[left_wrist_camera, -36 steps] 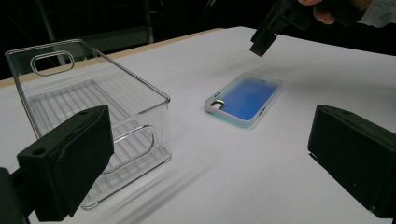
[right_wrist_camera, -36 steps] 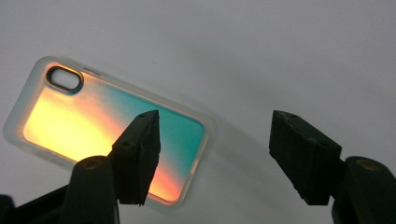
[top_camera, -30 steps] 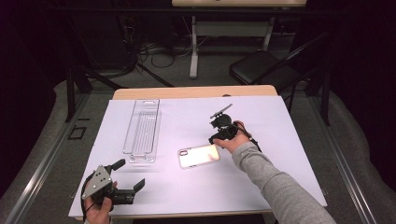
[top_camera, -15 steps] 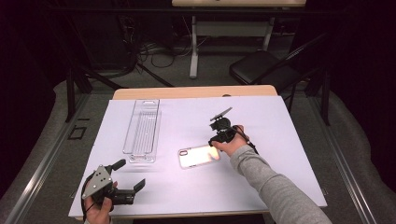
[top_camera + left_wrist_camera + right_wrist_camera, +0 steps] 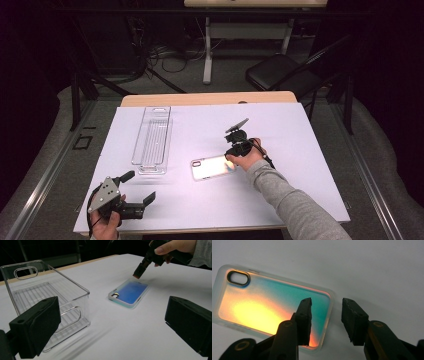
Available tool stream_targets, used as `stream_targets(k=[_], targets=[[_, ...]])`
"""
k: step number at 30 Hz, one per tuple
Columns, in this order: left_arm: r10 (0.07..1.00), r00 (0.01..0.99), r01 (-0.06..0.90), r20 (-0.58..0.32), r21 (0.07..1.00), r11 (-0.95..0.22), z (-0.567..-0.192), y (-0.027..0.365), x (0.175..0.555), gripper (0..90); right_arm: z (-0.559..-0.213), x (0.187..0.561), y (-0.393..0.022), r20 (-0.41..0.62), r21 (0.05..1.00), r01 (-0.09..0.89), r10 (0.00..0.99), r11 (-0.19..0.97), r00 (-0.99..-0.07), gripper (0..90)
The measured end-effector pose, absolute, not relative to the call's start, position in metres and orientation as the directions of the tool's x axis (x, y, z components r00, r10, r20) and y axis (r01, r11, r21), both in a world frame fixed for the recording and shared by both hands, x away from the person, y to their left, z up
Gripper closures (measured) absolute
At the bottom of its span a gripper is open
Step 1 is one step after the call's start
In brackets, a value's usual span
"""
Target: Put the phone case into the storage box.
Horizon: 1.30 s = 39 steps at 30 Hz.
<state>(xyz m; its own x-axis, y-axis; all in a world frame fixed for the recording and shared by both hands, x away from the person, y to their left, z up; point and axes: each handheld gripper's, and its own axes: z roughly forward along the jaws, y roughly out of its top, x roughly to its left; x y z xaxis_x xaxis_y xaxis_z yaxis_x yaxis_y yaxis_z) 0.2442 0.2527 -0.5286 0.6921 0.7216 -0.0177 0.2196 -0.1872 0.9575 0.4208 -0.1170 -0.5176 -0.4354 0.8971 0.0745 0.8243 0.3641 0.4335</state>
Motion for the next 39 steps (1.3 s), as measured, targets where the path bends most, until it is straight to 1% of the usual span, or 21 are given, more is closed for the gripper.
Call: stream_targets(k=[4,5,8,10,12,14,15,18,19,23,27,30,32,36,39], targets=[[0.722,0.692,0.221,-0.019,0.957,-0.186,-0.5286,0.2527,0.2441,0.4,-0.5178,0.4198,-0.1167,0.064,0.399,0.84,0.902,0.368,-0.426,64.2],[0.72,0.693,0.22,-0.018,0.957,-0.187,-0.5286,0.2527,0.2442,0.5,-0.5204,0.4189,-0.1158,0.084,0.424,0.839,0.908,0.341,-0.411,65.1],[0.721,0.693,0.221,-0.018,0.957,-0.188,-0.5286,0.2527,0.2442,0.4,-0.5206,0.4183,-0.1165,0.063,0.397,0.847,0.91,0.353,-0.409,68.7],[0.721,0.693,0.221,-0.017,0.957,-0.189,-0.5287,0.2527,0.2443,0.4,-0.5216,0.4183,-0.117,0.066,0.39,0.851,0.911,0.351,-0.406,68.9],[0.721,0.692,0.222,-0.019,0.957,-0.188,-0.5288,0.2527,0.2443,0.4,-0.5231,0.4178,-0.1175,0.068,0.392,0.856,0.917,0.339,-0.394,70.4],[0.722,0.692,0.222,-0.018,0.957,-0.188,-0.5288,0.2528,0.2443,0.4,-0.5273,0.4181,-0.1196,0.093,0.427,0.846,0.915,0.319,-0.392,71.8],[0.722,0.692,0.222,-0.019,0.957,-0.188,-0.5288,0.2528,0.2443,0.5,-0.5269,0.418,-0.1199,0.091,0.421,0.852,0.92,0.311,-0.381,72.7],[0.721,0.693,0.222,-0.018,0.957,-0.189,-0.5288,0.2527,0.2443,0.4,-0.524,0.4173,-0.1216,0.068,0.38,0.866,0.924,0.326,-0.377,73.4],[0.721,0.693,0.222,-0.018,0.957,-0.19,-0.5288,0.2526,0.2443,0.5,-0.5261,0.4169,-0.1223,0.07,0.405,0.857,0.924,0.319,-0.377,73.5],[0.721,0.693,0.223,-0.018,0.956,-0.19,-0.5289,0.2525,0.2444,0.5,-0.5255,0.4158,-0.1232,0.075,0.397,0.862,0.925,0.315,-0.373,73.6],[0.721,0.692,0.226,-0.023,0.956,-0.187,-0.5292,0.2525,0.2446,0.4,-0.5275,0.4145,-0.1236,0.083,0.423,0.851,0.922,0.311,-0.378,75.6],[0.721,0.693,0.226,-0.023,0.956,-0.187,-0.5292,0.2525,0.2445,0.4,-0.5258,0.4129,-0.1231,0.074,0.401,0.858,0.922,0.322,-0.38,76.9],[0.721,0.692,0.226,-0.022,0.956,-0.187,-0.529,0.2525,0.2444,0.4,-0.5258,0.4123,-0.1229,0.085,0.395,0.862,0.921,0.318,-0.379,77.0],[0.722,0.691,0.227,-0.022,0.956,-0.187,-0.529,0.2526,0.2443,0.4,-0.5272,0.4116,-0.1231,0.086,0.4,0.858,0.919,0.322,-0.385,78.0],[0.722,0.691,0.228,-0.024,0.956,-0.187,-0.5291,0.2525,0.2444,0.5,-0.5274,0.4105,-0.1222,0.081,0.377,0.87,0.924,0.319,-0.374,78.3]])
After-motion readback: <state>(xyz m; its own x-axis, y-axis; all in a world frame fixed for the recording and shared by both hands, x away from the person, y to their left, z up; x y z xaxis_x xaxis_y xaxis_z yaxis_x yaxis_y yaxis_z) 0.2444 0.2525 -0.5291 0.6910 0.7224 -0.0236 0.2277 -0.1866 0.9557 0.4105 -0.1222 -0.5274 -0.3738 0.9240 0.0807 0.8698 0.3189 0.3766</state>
